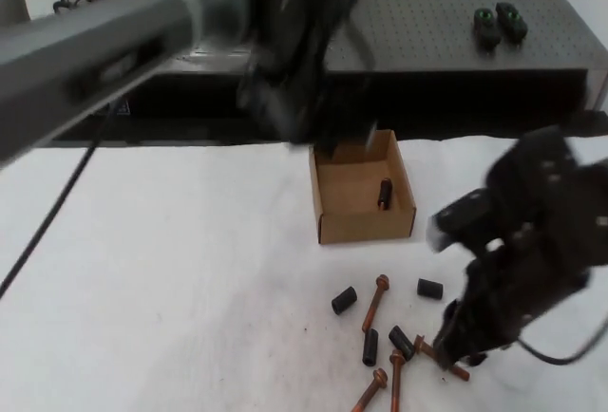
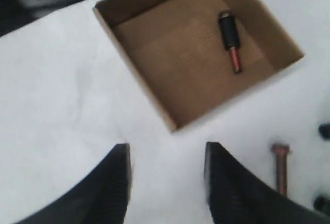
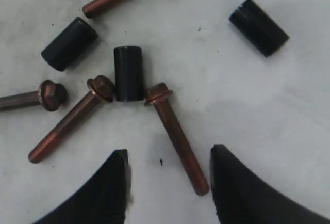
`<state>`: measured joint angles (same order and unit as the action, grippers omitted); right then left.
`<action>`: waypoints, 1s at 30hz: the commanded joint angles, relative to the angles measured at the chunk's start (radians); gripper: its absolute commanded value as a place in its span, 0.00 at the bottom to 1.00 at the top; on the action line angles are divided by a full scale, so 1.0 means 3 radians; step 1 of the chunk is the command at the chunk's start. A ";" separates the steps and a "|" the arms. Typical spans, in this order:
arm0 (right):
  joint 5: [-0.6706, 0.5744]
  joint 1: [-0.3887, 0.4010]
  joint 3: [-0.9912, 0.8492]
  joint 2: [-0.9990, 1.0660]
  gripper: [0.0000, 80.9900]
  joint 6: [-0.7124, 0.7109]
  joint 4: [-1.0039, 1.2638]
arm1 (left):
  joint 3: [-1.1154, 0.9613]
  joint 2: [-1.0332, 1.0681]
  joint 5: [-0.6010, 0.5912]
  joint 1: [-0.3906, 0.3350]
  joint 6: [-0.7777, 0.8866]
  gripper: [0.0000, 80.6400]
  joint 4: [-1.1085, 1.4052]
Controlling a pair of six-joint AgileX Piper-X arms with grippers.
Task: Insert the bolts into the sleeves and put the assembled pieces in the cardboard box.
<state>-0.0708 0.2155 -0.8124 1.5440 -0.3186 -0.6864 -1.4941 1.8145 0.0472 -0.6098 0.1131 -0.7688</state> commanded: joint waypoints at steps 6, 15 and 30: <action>0.0236 0.0119 -0.0246 0.0384 0.44 -0.0065 -0.0024 | 0.0933 -0.0717 -0.0029 -0.0003 -0.0119 0.41 0.0402; 0.0410 0.0126 -0.0304 0.0645 0.35 -0.0065 -0.0113 | 0.1130 -0.0809 -0.0279 -0.0003 -0.0314 0.41 0.0288; 0.0141 -0.0185 -0.0159 -0.0200 0.06 0.0253 0.0021 | 0.1133 -0.0693 -0.1025 -0.0098 -0.0506 0.41 0.0518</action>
<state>0.0113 0.1733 -0.8748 1.5375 -0.2778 -0.6902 -1.1555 1.6094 -0.2447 -0.6378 -0.0179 -0.6240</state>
